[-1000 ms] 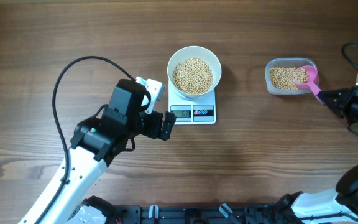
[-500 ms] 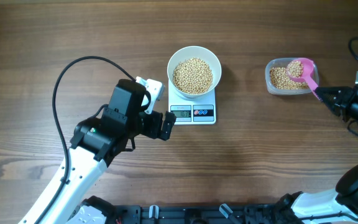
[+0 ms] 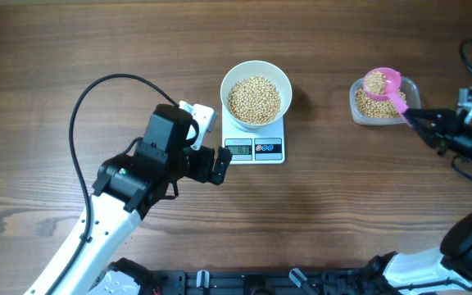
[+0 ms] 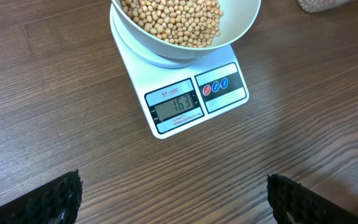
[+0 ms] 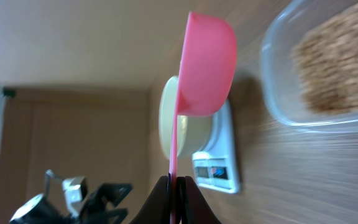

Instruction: Scoop item into bowl and weigh 150g on scale

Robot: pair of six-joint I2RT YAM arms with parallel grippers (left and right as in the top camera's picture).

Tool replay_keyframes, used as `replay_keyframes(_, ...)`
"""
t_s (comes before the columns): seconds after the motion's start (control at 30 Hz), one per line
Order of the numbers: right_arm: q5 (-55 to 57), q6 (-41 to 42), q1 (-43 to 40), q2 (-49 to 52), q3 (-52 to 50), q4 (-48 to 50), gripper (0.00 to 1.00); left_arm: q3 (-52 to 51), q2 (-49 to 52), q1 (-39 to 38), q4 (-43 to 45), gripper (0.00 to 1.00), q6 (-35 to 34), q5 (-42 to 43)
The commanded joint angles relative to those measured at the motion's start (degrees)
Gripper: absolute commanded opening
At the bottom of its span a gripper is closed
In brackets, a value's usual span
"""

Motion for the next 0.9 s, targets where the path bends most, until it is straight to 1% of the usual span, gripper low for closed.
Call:
replay_keyframes(0.0,-10.23,-1.57,5.95,0.74,-0.04,-0.09,0.04,0.24,0.02,-0.22,0.15,1.00,1.14,0.68)
replay_keyframes(0.1,-12.66,-1.14,11.04,0.74,-0.04,0.52,0.04,0.24,0.02,-0.22,0.15,1.00,1.14,0.68)
replay_keyframes(0.2,-12.74,1.70,17.33,0.74,-0.04,1.03,0.04,0.24,0.02,-0.22,0.15,1.00,1.14,0.68)
replay_keyframes(0.3,-12.63,2.08,23.19,0.74,-0.04,2.19,0.04,0.24,0.02,-0.22,0.15,1.00,1.14,0.68)
replay_keyframes(0.33,-11.72,3.39,25.09,0.74,-0.04,3.34,0.04,0.24,0.02,-0.20,0.15,1.00,1.14,0.68)
replay_keyframes(0.43,-6.54,10.91,29.83,0.72,-0.04,9.25,0.04,0.24,0.02,-0.22,0.15,1.00,1.14,0.68)
replay_keyframes(0.5,-6.38,12.96,32.06,0.72,-0.02,12.57,0.04,0.24,0.02,-0.22,0.15,1.00,1.14,0.68)
replay_keyframes(0.57,-4.46,17.70,34.49,0.57,0.00,17.57,0.04,0.24,0.02,-0.20,0.15,1.00,1.14,0.68)
replay_keyframes(0.63,0.17,22.64,36.52,-0.11,0.31,22.34,0.04,0.24,0.02,-0.22,0.15,1.00,1.14,0.68)
replay_keyframes(0.67,1.57,23.85,37.29,-0.66,0.48,24.24,0.04,0.24,0.02,-0.22,0.15,1.00,1.14,0.68)
replay_keyframes(0.77,7.21,29.64,39.71,-4.17,0.57,33.29,0.04,0.24,0.02,-0.22,0.15,1.00,1.14,0.68)
replay_keyframes(0.83,12.37,32.09,40.74,-6.40,0.57,37.55,0.04,0.24,0.02,-0.22,0.15,1.00,1.14,0.68)
replay_keyframes(0.87,15.10,32.04,41.31,-7.54,0.57,39.23,0.04,0.24,0.02,-0.22,0.15,1.00,1.14,0.68)
